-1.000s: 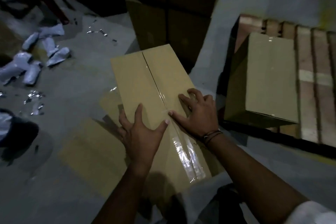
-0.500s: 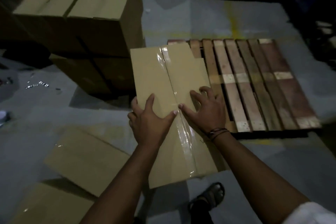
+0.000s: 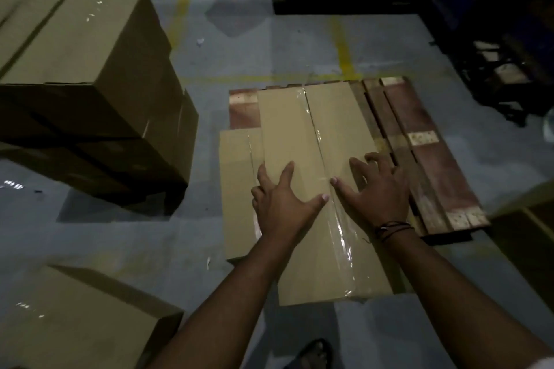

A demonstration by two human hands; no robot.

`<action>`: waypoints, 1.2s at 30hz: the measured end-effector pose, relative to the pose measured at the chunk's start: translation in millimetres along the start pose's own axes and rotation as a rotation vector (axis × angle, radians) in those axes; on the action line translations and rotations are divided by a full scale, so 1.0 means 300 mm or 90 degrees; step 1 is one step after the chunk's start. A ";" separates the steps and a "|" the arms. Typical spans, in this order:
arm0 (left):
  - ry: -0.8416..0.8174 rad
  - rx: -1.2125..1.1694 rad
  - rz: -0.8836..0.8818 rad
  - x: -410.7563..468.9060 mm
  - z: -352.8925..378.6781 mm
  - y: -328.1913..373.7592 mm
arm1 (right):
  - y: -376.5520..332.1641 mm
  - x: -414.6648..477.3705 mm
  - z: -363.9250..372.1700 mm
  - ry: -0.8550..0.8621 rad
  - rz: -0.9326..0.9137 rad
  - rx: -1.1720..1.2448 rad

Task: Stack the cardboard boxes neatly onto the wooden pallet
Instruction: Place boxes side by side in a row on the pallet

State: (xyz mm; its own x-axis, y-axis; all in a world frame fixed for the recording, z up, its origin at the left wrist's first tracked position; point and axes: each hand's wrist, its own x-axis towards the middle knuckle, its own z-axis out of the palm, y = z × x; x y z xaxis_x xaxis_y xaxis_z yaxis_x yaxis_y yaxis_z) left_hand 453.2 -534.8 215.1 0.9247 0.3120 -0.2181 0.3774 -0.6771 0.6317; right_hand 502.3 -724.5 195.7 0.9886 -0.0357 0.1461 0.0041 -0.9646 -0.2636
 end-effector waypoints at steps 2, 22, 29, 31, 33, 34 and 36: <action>-0.025 -0.014 0.014 0.047 0.069 0.055 | 0.083 0.065 0.010 -0.003 0.007 -0.012; -0.168 -0.016 -0.031 0.541 0.624 -0.021 | 0.431 0.485 0.522 -0.226 0.002 -0.035; -0.224 0.074 -0.074 0.677 0.743 -0.181 | 0.428 0.500 0.799 -0.254 -0.024 -0.003; -0.203 0.102 -0.052 0.700 0.774 -0.214 | 0.422 0.498 0.851 -0.266 0.005 0.020; -0.189 0.130 -0.054 0.720 0.799 -0.228 | 0.427 0.489 0.895 -0.285 0.022 0.028; -0.187 0.133 -0.068 0.730 0.809 -0.229 | 0.430 0.485 0.911 -0.297 0.021 0.026; -0.191 0.130 -0.094 0.750 0.824 -0.229 | 0.439 0.486 0.936 -0.315 0.013 0.022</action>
State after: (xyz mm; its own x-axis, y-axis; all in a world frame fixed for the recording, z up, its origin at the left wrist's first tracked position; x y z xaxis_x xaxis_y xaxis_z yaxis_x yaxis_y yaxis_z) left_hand 647.7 -582.7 -61.2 0.8214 0.2275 -0.5230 0.4819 -0.7674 0.4230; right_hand 689.3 -783.6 -85.4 0.9413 0.0818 -0.3276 -0.0197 -0.9553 -0.2950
